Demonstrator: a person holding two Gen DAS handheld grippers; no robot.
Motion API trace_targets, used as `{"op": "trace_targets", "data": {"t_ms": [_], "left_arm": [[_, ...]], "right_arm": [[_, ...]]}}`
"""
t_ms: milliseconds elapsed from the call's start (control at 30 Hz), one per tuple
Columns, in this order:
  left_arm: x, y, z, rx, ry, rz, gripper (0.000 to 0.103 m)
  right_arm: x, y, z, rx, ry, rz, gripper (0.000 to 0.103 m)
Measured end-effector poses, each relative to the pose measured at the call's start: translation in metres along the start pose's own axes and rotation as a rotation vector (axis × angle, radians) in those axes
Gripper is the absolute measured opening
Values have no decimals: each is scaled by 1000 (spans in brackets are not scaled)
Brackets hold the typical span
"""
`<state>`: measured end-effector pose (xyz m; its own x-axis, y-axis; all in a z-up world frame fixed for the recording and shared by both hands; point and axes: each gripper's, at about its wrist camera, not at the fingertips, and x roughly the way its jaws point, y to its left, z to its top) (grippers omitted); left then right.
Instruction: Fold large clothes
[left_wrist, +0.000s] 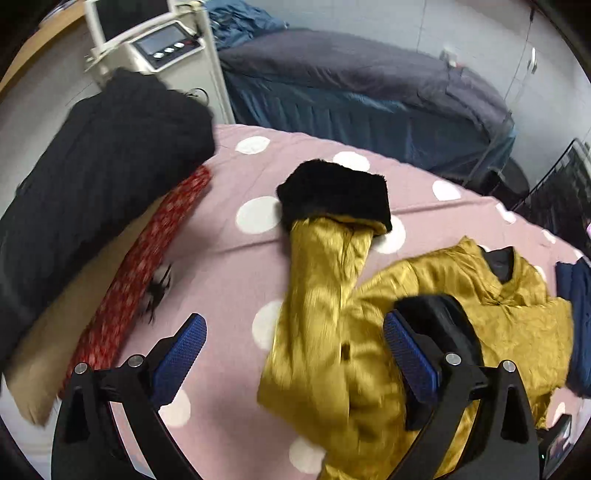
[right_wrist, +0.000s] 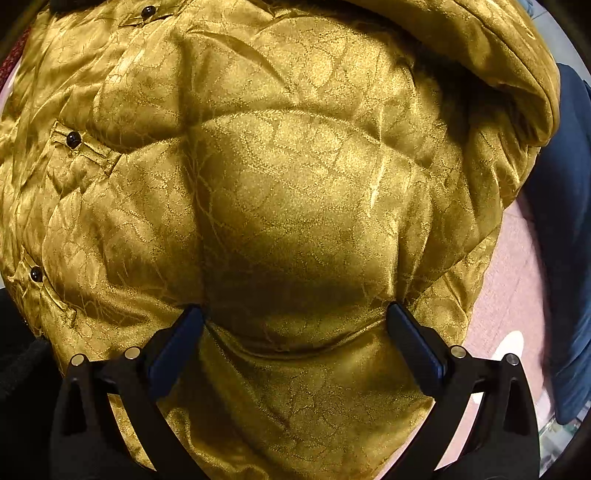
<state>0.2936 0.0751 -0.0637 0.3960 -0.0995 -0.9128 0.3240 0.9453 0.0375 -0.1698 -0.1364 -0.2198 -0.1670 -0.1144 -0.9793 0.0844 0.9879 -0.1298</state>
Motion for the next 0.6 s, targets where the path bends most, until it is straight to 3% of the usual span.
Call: {"op": "trace_targets", "data": {"t_ms": [133, 200, 267, 300, 367, 433, 500, 600], "left_arm": [[62, -25, 41, 87, 135, 36, 92], [95, -32, 46, 97, 221, 78, 83], [122, -35, 41, 77, 307, 87, 56], [132, -36, 37, 66, 342, 86, 49], [142, -38, 30, 54, 365, 92, 21], [141, -37, 27, 35, 351, 74, 11], [127, -35, 31, 15, 303, 60, 8], [77, -44, 48, 27, 142, 42, 7]], "right_arm": [[-14, -7, 1, 61, -16, 26, 98], [-24, -12, -3, 101, -42, 64, 98], [-34, -16, -7, 119, -65, 55, 98], [-38, -17, -10, 124, -75, 43, 98], [-46, -21, -15, 139, -97, 20, 98], [-51, -23, -20, 156, -106, 6, 98], [-55, -26, -23, 177, -115, -8, 98], [-59, -34, -22, 210, -127, -22, 98]]}}
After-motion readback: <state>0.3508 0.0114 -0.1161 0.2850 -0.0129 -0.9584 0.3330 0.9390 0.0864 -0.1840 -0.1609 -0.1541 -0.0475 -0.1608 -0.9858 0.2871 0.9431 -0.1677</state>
